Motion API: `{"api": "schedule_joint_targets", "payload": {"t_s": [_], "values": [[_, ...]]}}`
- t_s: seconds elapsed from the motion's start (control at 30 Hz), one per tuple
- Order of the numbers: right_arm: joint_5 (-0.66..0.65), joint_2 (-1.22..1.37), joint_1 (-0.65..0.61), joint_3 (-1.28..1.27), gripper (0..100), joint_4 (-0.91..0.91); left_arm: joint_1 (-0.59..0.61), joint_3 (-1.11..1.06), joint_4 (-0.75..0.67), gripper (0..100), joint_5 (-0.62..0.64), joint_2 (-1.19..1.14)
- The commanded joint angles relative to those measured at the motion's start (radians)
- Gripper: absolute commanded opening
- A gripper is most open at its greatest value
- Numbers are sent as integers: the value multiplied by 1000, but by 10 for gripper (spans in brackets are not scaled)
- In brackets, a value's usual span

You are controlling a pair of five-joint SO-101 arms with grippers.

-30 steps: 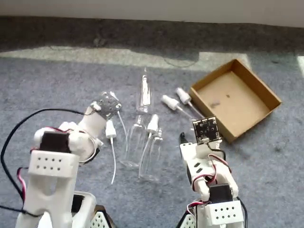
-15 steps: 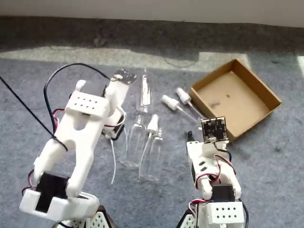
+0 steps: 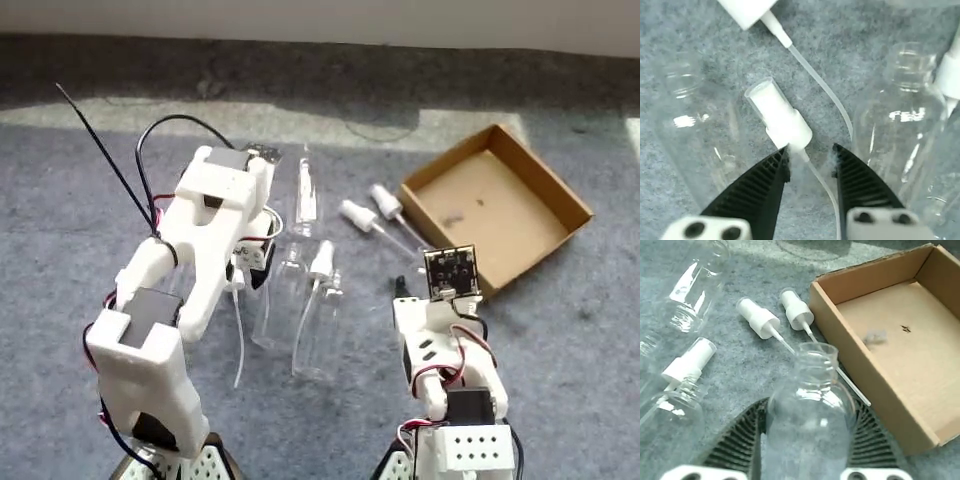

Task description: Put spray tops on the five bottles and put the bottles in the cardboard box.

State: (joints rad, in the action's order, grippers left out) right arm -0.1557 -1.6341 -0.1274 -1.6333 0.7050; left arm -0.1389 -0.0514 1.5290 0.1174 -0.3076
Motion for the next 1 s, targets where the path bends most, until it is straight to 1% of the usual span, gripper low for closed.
{"api": "schedule_joint_targets", "payload": {"t_s": [0.0,0.3,0.4,0.47,0.63,0.7,0.9,0.97], "values": [[5,-16,15,4,95,-28,27,53,9,158,49,25],[3,-16,15,4,95,-28,87,44,5,158,49,33],[3,-16,15,4,95,-28,90,42,-6,158,48,31],[3,-16,15,4,95,-28,85,30,-32,158,51,31],[3,-16,15,4,95,-27,84,-99,-183,158,51,31],[3,-16,15,4,95,-27,84,-134,-219,158,51,33],[3,-16,15,4,95,-27,84,-150,-253,156,51,33],[3,-16,15,4,95,-27,84,-145,-250,123,51,33]]}}
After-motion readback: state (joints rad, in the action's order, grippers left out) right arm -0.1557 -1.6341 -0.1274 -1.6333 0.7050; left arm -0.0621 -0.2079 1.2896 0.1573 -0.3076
